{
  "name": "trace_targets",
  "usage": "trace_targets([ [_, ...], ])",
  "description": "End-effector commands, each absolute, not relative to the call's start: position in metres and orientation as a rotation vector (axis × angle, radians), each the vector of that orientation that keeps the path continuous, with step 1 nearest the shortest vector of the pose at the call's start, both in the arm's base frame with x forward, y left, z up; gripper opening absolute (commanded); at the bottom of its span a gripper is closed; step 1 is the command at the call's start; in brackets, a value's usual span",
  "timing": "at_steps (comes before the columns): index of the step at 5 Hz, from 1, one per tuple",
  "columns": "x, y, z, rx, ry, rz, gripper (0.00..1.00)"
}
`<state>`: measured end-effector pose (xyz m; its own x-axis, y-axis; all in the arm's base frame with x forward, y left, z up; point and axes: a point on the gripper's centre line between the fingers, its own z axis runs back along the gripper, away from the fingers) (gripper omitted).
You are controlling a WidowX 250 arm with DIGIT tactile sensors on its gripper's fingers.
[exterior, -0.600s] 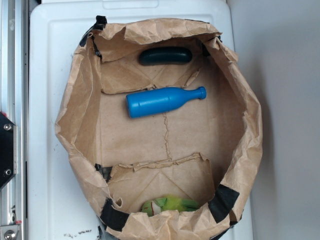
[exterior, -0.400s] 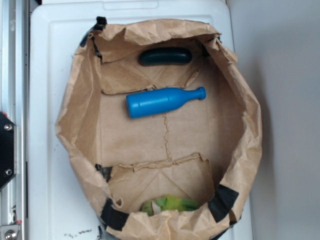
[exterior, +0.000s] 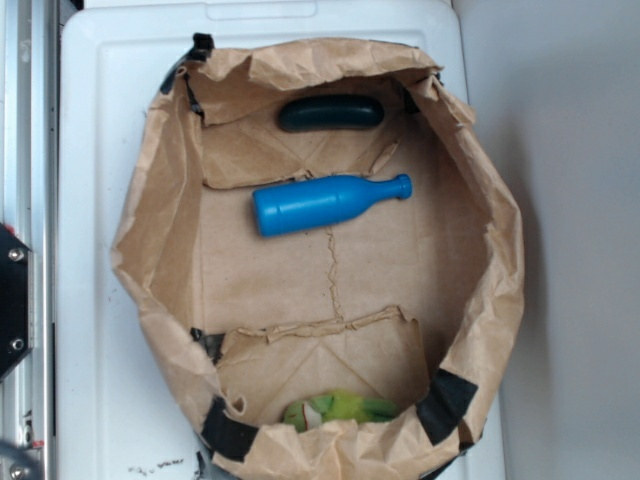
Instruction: Grab the blue bottle.
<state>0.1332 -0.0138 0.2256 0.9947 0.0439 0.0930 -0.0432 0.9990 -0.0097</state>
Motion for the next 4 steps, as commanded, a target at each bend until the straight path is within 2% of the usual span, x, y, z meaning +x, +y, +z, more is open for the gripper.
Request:
trace_targets([
  [1,0.188,0.013,0.221,-0.022,-0.104,0.199,1.0],
  [2,0.211,0.021,0.205,-0.027,-0.069,0.237,1.0],
  [3,0.226,0.015,0.2,-0.049,-0.057,0.243,1.0],
  [4,0.217,-0.004,0.232,-0.179,-0.08,0.216,1.0],
])
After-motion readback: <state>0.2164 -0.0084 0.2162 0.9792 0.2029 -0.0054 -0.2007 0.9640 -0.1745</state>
